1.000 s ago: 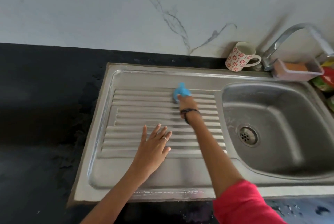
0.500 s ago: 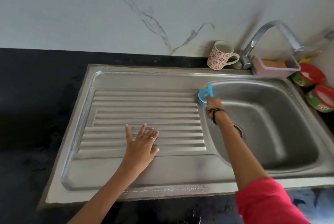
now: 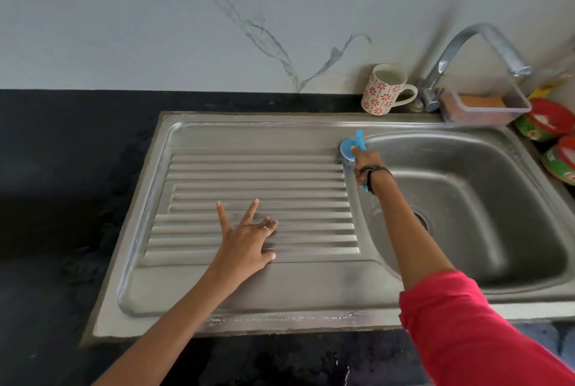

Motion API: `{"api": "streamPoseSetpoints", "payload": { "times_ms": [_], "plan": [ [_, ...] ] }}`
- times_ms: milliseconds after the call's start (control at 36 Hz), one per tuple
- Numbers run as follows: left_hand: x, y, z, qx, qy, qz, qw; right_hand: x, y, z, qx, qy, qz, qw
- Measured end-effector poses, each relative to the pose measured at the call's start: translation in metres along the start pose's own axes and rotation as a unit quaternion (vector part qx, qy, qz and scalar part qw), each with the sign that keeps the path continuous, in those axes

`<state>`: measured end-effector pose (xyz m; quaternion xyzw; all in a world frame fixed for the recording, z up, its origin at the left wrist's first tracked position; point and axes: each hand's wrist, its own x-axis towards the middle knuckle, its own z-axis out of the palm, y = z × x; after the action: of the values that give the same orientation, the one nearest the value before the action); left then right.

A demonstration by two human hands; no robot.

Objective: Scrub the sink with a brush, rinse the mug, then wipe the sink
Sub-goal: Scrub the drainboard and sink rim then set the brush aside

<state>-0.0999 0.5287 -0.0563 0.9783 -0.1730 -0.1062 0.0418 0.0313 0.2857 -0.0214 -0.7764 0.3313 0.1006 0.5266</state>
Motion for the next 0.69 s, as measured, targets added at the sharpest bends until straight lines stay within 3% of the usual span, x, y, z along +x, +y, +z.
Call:
{"api": "streamPoseSetpoints", "payload": {
  "times_ms": [278,500,583,694],
  "plan": [
    [-0.003,0.001,-0.003,-0.018,-0.006,-0.019,1.000,-0.064,0.037,0.036,-0.093,0.010,-0.049,0.994],
    [-0.004,0.001,-0.004,-0.019,-0.014,-0.021,0.999,-0.098,-0.003,0.109,-0.200,-0.138,-0.117,0.963],
    [-0.004,0.001,-0.009,-0.005,-0.027,-0.013,1.000,-0.088,0.006,0.091,-0.191,-0.123,-0.119,0.967],
    [-0.004,-0.002,-0.012,0.005,-0.039,-0.006,0.999,-0.058,0.023,0.049,-0.092,-0.026,-0.066,0.993]
  ]
}}
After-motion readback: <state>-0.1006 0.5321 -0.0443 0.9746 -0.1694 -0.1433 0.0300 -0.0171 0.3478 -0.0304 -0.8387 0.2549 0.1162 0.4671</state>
